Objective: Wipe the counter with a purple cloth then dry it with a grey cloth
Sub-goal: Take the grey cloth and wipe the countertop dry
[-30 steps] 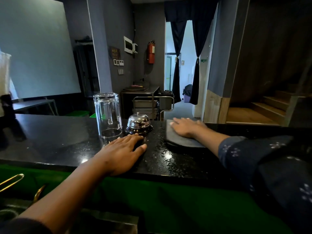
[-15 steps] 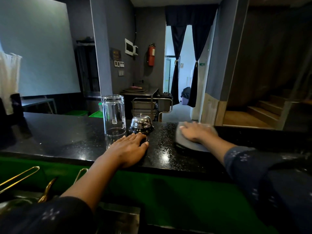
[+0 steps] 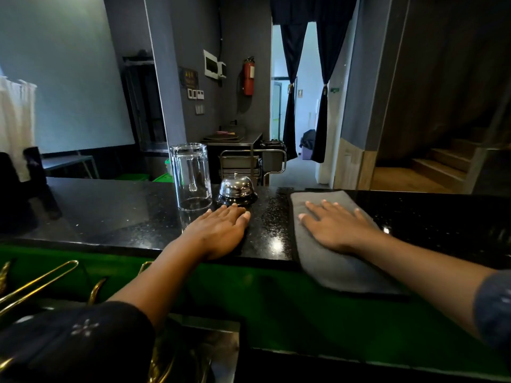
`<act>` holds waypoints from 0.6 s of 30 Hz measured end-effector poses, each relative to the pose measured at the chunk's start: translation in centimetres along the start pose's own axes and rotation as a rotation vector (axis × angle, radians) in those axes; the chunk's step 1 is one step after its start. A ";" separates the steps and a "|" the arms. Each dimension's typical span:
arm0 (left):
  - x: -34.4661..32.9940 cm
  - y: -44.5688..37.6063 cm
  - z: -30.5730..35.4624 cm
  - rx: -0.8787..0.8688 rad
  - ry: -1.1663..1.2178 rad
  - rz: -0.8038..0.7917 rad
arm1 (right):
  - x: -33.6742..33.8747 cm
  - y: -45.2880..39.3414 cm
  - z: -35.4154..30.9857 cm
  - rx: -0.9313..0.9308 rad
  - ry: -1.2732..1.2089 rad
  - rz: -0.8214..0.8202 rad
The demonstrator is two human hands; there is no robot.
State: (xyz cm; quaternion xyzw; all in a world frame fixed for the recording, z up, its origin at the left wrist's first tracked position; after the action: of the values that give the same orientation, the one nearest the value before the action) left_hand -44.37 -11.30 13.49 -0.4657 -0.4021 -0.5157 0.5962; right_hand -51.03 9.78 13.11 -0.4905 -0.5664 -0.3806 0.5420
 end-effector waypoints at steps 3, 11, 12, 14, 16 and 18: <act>0.0 -0.1 0.2 -0.015 0.005 -0.001 | -0.3 -3.1 -1.1 -0.112 0.009 0.022; 0.4 0.2 0.3 -0.009 -0.017 -0.032 | -0.7 -0.8 -6.7 0.150 -0.047 -0.014; 0.4 0.3 0.2 -0.012 -0.014 -0.035 | -0.3 -0.5 -4.8 0.156 -0.030 -0.007; 0.2 0.3 0.0 -0.015 -0.010 -0.037 | 0.5 -0.4 0.9 0.086 0.007 0.006; 0.2 0.2 0.2 -0.015 -0.018 -0.018 | 1.4 -0.6 7.8 -0.083 0.040 0.026; 0.2 0.2 0.4 -0.008 -0.029 -0.001 | 2.0 -0.8 12.4 -0.248 0.064 0.012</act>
State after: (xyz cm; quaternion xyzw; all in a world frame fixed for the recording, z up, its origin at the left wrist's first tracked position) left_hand -44.11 -10.91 13.72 -0.4752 -0.4088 -0.5107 0.5884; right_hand -54.62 21.87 13.63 -0.5446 -0.4947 -0.4599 0.4972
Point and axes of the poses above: each hand's wrist, its own y-axis away from the middle knuckle, its own x-axis out of the back of the hand, z = x × y, the point moved 6 cm from there along -y, towards the middle knuckle, and after that the axes turned 6 degrees about z, right-handed, at the moved point
